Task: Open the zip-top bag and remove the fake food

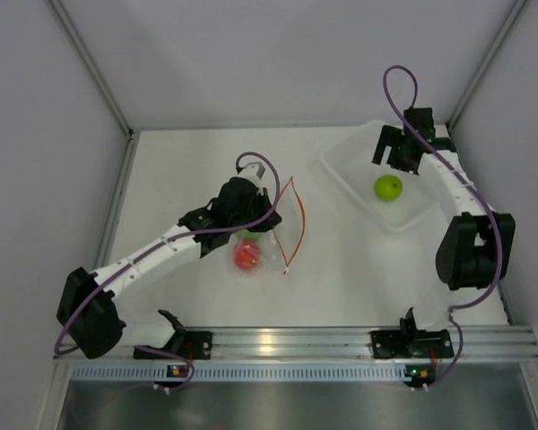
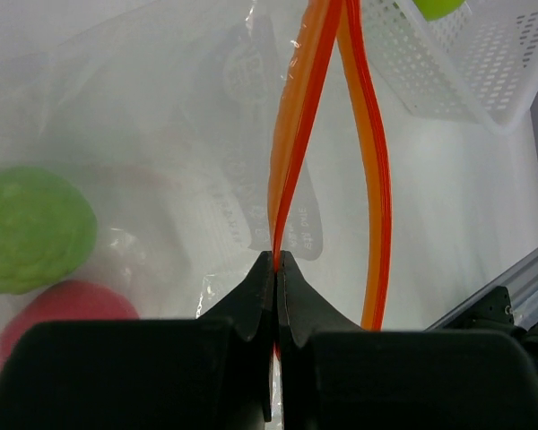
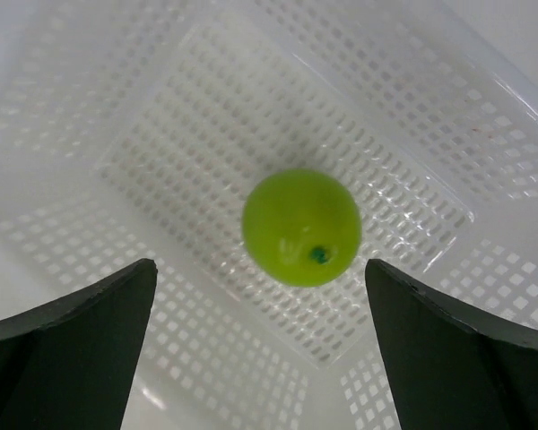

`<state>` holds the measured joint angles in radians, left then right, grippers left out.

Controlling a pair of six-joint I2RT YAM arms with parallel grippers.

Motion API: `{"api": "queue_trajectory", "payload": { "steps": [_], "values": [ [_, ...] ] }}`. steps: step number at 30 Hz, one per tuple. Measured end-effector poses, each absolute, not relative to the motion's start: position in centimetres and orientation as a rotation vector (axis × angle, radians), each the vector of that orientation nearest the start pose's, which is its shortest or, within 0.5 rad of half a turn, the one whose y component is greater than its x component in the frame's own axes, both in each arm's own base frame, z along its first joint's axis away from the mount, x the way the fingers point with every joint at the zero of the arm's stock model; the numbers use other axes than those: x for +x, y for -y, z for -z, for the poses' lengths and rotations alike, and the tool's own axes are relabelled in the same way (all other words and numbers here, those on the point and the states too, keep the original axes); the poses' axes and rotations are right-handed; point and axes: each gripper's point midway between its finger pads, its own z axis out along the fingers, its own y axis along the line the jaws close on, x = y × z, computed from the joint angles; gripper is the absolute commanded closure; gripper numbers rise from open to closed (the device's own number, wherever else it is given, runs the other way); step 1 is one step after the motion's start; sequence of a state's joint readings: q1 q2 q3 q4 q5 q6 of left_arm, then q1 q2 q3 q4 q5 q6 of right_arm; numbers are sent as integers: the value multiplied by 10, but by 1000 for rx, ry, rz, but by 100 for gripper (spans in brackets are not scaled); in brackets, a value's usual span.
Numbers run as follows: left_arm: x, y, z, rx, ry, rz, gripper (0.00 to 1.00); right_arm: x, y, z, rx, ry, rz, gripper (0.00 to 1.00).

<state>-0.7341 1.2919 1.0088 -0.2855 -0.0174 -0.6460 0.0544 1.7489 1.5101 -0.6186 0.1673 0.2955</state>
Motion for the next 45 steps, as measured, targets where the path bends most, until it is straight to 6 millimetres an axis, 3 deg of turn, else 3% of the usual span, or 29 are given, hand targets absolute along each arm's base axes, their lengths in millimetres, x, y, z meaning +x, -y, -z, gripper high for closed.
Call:
{"api": "queue_trajectory", "payload": {
  "steps": [2, 3, 6, 8, 10, 12, 13, 15, 17, 22, 25, 29, 35, 41, 45],
  "values": [
    [275, 285, -187, 87, -2262, 794, 100, 447, -21, -184, 331, -2332, -65, 7],
    [275, 287, -184, 85, -2270, 804, 100, 440, -29, -198, 311, -2299, -120, 16],
    [276, 293, -179, 75, -2286, 825, 100, 408, -64, -238, 242, -2189, -305, 26],
    [278, 295, -176, 62, -2292, 830, 100, 382, -102, -260, 146, -2131, -425, 31],
    [278, 296, -175, 50, -2297, 834, 100, 352, -156, -278, 21, -2064, -568, 44],
    [278, 296, -174, 41, -2301, 836, 100, 316, -208, -285, -99, -2020, -741, 55],
    [278, 297, -174, 39, -2301, 840, 100, 302, -223, -282, -127, -2016, -799, 57],
    [277, 300, -178, 33, -2297, 847, 100, 280, -243, -269, -142, -2029, -886, 63],
    [276, 307, -184, 38, -2283, 856, 100, 270, -252, -253, -122, -2057, -925, 67],
    [266, 336, -211, 42, -2219, 897, 100, 268, -257, -234, -42, -2084, -954, 74],
    [253, 357, -226, 36, -2170, 964, 100, 275, -253, -236, 5, -2063, -928, 76],
    [248, 371, -237, -9, -2131, 1012, 100, 284, -238, -235, 62, -2047, -831, 80],
    [254, 382, -248, -113, -2072, 1061, 100, 285, -213, -227, 77, -2060, -669, 82],
    [261, 381, -250, -190, -2039, 1067, 100, 281, -195, -204, -22, -2140, -497, 88],
    [262, 378, -247, -203, -2035, 1059, 100, 290, -175, -185, -50, -2203, -310, 90]
  ]
}}
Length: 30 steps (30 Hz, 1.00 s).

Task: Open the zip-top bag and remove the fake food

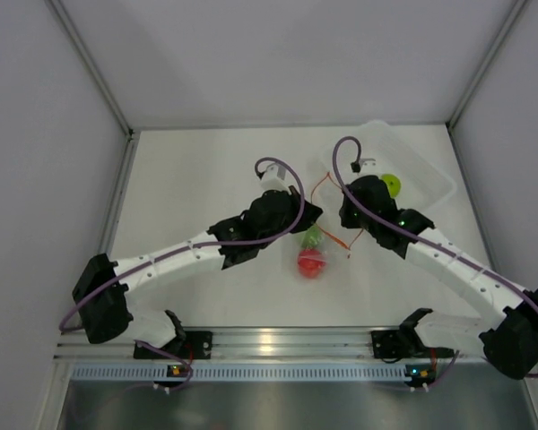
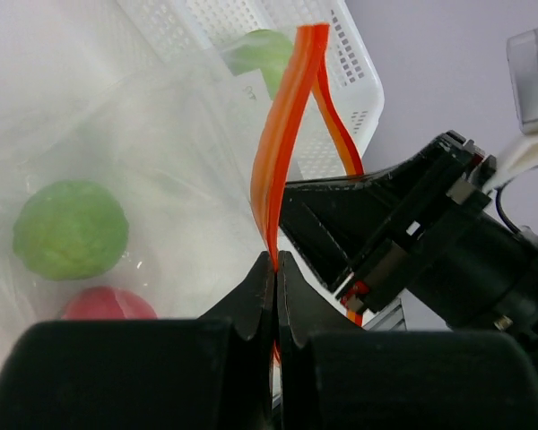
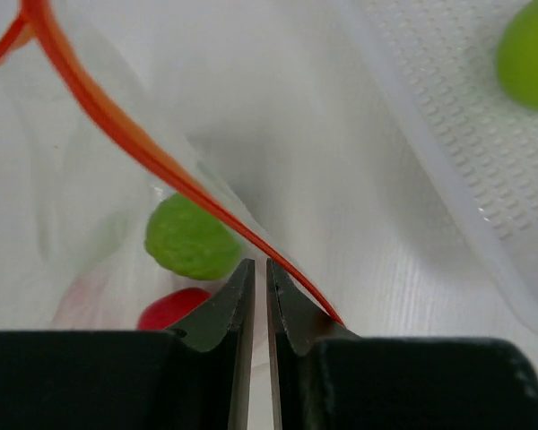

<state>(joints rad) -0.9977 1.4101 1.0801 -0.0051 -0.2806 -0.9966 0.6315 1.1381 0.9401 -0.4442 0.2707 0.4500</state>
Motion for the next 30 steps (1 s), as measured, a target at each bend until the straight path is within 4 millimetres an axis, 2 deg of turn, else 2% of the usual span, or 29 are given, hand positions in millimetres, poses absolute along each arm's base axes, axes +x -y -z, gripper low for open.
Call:
{"api": "queue_trajectory", "payload": {
  "steps": [4, 8, 14, 20, 26, 30],
  "values": [
    [259, 367, -253, -217, -2008, 1057, 100, 297, -143, -177, -25, -2237, -146, 90],
    [254, 349, -257, -237, -1981, 1048, 100, 305, -115, -188, 18, -2228, -26, 91],
    [250, 339, -251, -234, -1984, 1033, 100, 311, -113, -197, -6, -2234, 18, 94],
    [251, 343, -242, -211, -2015, 1027, 100, 304, -134, -200, -76, -2256, -94, 93],
    [251, 345, -236, -209, -2030, 1017, 100, 295, -185, -236, -199, -2195, -250, 93],
    [251, 342, -233, -215, -2030, 1006, 100, 286, -221, -244, -275, -2181, -279, 93]
  ]
}}
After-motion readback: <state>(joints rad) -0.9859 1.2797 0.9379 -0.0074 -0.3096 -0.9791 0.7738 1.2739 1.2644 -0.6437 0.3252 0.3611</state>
